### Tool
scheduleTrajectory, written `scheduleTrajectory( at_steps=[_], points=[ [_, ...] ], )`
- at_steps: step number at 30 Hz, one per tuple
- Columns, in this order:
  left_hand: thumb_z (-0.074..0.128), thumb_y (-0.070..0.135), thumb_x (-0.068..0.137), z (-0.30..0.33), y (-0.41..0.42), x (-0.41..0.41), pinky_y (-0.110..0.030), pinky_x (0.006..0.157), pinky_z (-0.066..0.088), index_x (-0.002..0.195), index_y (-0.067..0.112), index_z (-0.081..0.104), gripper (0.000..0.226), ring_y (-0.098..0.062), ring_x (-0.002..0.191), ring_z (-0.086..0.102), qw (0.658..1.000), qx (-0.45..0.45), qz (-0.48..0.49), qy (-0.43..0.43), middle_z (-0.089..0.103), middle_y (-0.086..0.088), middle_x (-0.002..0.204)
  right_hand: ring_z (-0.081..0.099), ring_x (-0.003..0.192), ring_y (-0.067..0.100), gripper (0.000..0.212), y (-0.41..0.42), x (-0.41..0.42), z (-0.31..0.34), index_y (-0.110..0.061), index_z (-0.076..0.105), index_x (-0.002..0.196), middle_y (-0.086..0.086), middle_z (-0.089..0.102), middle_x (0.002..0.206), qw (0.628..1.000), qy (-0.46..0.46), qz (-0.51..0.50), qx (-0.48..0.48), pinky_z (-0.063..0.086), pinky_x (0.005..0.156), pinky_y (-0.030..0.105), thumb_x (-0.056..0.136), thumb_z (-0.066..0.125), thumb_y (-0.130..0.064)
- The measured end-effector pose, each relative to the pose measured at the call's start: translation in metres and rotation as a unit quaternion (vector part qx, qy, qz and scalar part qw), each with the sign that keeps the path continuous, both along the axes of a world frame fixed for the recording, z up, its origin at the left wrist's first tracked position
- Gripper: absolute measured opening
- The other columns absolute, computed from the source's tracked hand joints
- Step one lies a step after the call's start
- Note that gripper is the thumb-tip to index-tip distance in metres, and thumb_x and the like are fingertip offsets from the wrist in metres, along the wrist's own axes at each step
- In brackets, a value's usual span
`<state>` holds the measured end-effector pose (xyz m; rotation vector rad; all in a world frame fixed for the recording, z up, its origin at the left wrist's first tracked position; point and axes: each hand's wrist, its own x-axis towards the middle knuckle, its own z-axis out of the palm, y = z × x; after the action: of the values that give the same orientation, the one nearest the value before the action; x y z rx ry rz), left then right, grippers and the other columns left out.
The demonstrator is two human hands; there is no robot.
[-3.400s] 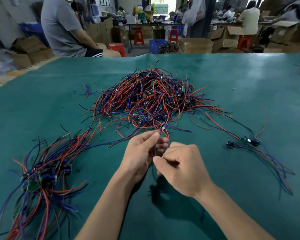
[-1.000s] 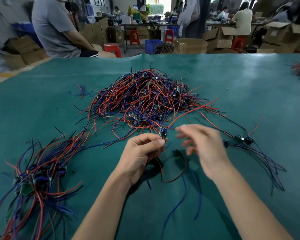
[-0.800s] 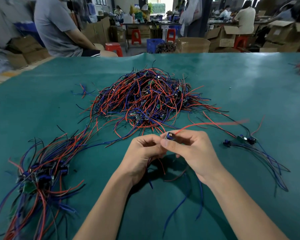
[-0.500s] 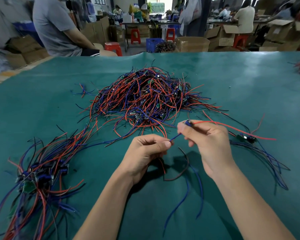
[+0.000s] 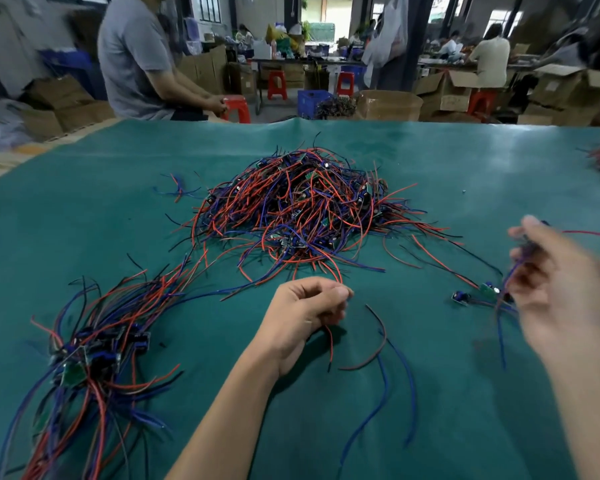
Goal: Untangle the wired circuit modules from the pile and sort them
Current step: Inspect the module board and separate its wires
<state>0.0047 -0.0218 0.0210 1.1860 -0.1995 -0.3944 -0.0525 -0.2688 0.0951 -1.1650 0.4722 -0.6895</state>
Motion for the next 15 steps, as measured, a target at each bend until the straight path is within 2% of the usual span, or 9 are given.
scheduleTrajectory(
  at_steps=[3,5,6,8,9,10,12,14,15],
  points=[
    [0.066,0.001,0.088,0.001,0.0,-0.001,-0.021,0.067,0.049,0.082,0.003,0.071,0.008,-0.01,0.061,0.058,1.0,-0.002,-0.005,0.004,0.066,-0.004,0.07,0.047,0.039,0.006,0.023,-0.013,0.001,-0.001,-0.014,0.071,0.071,-0.004,0.059,0.05,0.992,0.058,0.051,-0.096,0.032,0.039,0.017,0.089,0.073,-0.029],
    [0.064,0.0,0.09,0.001,0.001,0.0,-0.021,0.068,0.051,0.086,0.002,0.071,0.008,-0.009,0.062,0.059,1.0,0.0,-0.002,0.007,0.067,-0.004,0.072,0.05,0.039,0.011,0.03,-0.029,0.002,0.002,-0.009,0.073,0.076,0.0,0.062,0.05,0.956,0.164,0.077,-0.232,0.036,0.045,0.021,0.088,0.074,-0.036],
    [0.063,0.0,0.091,0.001,0.002,0.0,-0.02,0.068,0.052,0.087,0.002,0.071,0.009,-0.01,0.062,0.059,1.0,0.001,-0.001,0.008,0.067,-0.004,0.072,0.054,0.042,0.014,0.037,-0.039,0.002,0.003,-0.008,0.074,0.076,0.001,0.066,0.054,0.902,0.251,0.1,-0.336,0.039,0.05,0.024,0.088,0.074,-0.043],
    [0.062,0.0,0.092,0.0,0.001,0.001,-0.02,0.066,0.052,0.088,0.002,0.071,0.01,-0.011,0.063,0.059,1.0,0.005,-0.002,0.007,0.067,-0.005,0.073,0.065,0.056,0.02,0.051,-0.056,0.004,0.003,-0.011,0.074,0.068,0.004,0.071,0.061,0.731,0.436,0.141,-0.506,0.048,0.062,0.029,0.086,0.069,-0.059],
    [0.062,0.0,0.092,0.0,0.001,0.001,-0.019,0.066,0.052,0.089,0.002,0.071,0.01,-0.011,0.063,0.059,1.0,0.006,-0.003,0.006,0.066,-0.006,0.074,0.068,0.066,0.024,0.056,-0.062,0.005,0.002,-0.013,0.073,0.066,0.006,0.072,0.065,0.664,0.487,0.128,-0.552,0.051,0.068,0.031,0.086,0.066,-0.065],
    [0.061,0.0,0.093,0.0,0.001,0.002,-0.019,0.065,0.052,0.089,0.002,0.071,0.011,-0.011,0.063,0.06,1.0,0.007,-0.003,0.007,0.066,-0.007,0.074,0.068,0.076,0.029,0.057,-0.065,0.007,0.003,-0.015,0.072,0.064,0.006,0.072,0.069,0.639,0.498,0.095,-0.579,0.052,0.073,0.033,0.086,0.065,-0.067],
    [0.061,0.001,0.093,0.0,0.001,0.002,-0.019,0.065,0.052,0.09,0.003,0.072,0.012,-0.012,0.064,0.06,1.0,0.009,-0.002,0.012,0.066,-0.007,0.075,0.067,0.08,0.029,0.047,-0.057,0.013,0.005,-0.023,0.07,0.061,-0.002,0.07,0.067,0.667,0.439,0.046,-0.601,0.049,0.071,0.032,0.086,0.068,-0.061],
    [0.06,0.001,0.094,0.0,0.001,0.003,-0.019,0.065,0.052,0.092,0.004,0.071,0.012,-0.013,0.064,0.06,1.0,0.016,-0.001,0.014,0.067,-0.007,0.076,0.067,0.073,0.008,0.029,-0.026,0.028,0.001,-0.031,0.071,0.063,-0.017,0.069,0.061,0.716,0.338,0.093,-0.603,0.044,0.063,0.023,0.086,0.073,-0.05],
    [0.059,0.001,0.094,0.0,0.001,0.003,-0.018,0.064,0.051,0.094,0.004,0.071,0.012,-0.013,0.064,0.061,1.0,0.016,0.0,0.016,0.067,-0.008,0.077,0.065,0.071,-0.004,0.021,-0.004,0.037,-0.001,-0.034,0.073,0.066,-0.024,0.069,0.063,0.72,0.293,0.138,-0.614,0.044,0.061,0.019,0.084,0.075,-0.044]
  ],
)
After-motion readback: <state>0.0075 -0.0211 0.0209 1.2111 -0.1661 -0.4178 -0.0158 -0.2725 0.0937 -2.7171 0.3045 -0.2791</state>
